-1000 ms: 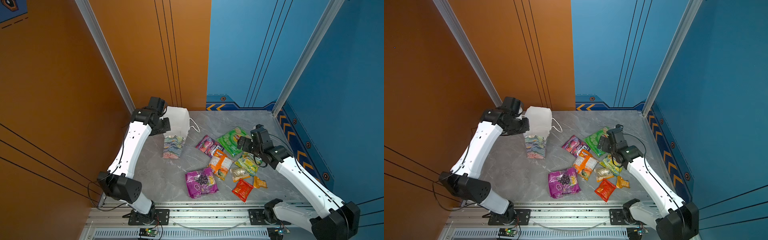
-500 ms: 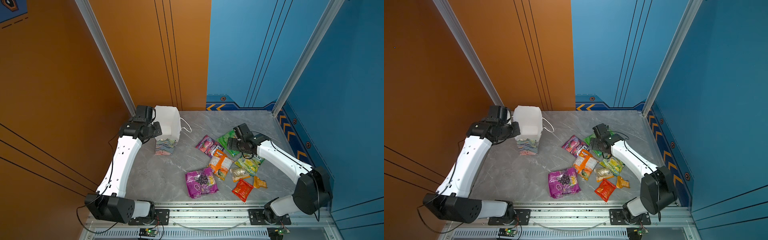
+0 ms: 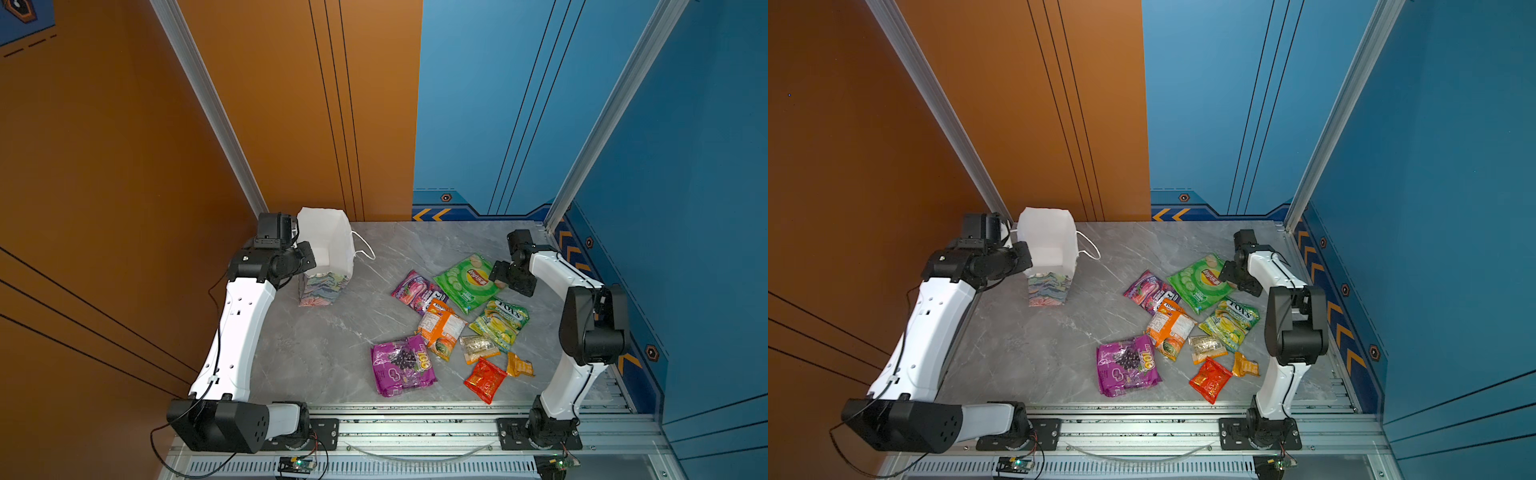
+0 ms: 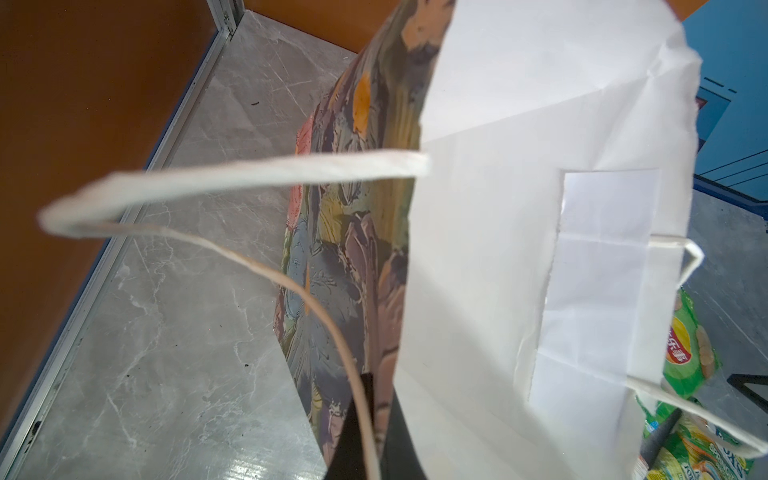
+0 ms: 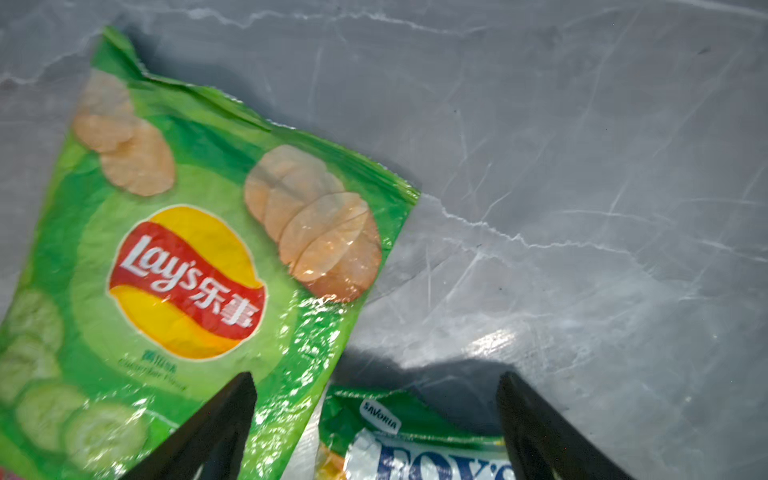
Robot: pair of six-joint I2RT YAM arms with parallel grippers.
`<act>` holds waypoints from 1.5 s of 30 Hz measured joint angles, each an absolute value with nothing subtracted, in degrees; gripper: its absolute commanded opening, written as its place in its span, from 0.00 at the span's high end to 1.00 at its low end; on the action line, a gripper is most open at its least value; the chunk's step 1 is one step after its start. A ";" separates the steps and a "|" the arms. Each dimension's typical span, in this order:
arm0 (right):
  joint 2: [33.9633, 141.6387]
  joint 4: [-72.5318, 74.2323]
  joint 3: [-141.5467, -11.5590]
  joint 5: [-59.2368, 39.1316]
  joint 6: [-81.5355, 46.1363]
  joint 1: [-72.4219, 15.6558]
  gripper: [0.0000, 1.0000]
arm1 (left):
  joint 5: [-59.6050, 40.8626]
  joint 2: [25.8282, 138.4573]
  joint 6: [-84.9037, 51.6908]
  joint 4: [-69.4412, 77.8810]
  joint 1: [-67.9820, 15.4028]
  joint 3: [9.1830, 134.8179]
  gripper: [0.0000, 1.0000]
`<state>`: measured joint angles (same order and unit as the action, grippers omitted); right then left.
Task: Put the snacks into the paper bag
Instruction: 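Hold the bag with the left gripper while the right lowers onto the Lay's bag, then close the right gripper on the Lay's bag's edge and lift it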
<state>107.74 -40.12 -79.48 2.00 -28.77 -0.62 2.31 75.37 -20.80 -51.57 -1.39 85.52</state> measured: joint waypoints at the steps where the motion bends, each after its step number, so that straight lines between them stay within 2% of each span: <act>1: 108.53 -40.07 -79.72 1.58 -28.80 -0.34 0.08 | 2.28 75.37 -20.80 -51.57 -1.39 85.52 1.00; 11: 116.38 -39.99 -84.97 -1.72 -29.63 -0.38 0.16 | 2.07 75.37 -20.78 -51.40 -1.06 85.52 1.00; 18: 121.01 -41.23 -89.60 -1.93 -29.52 -1.43 0.39 | 1.85 75.37 -20.78 -51.40 -1.06 85.52 1.00; 26: 122.28 -41.58 -91.11 -1.26 -29.61 -1.91 0.72 | 1.41 75.37 -20.80 -51.40 -0.64 85.52 1.00; 34: 121.30 -39.59 -89.21 -1.17 -30.35 -1.93 0.96 | 0.95 75.37 -20.80 -51.35 -0.64 85.49 1.00; 45: 113.01 -34.17 -78.81 -4.03 -31.90 -2.33 1.00 | 0.75 75.37 -20.80 -50.81 -0.64 85.49 1.00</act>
<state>113.01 -34.17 -78.81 -4.03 -31.90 -2.33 0.75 75.37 -20.80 -50.81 -0.64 85.49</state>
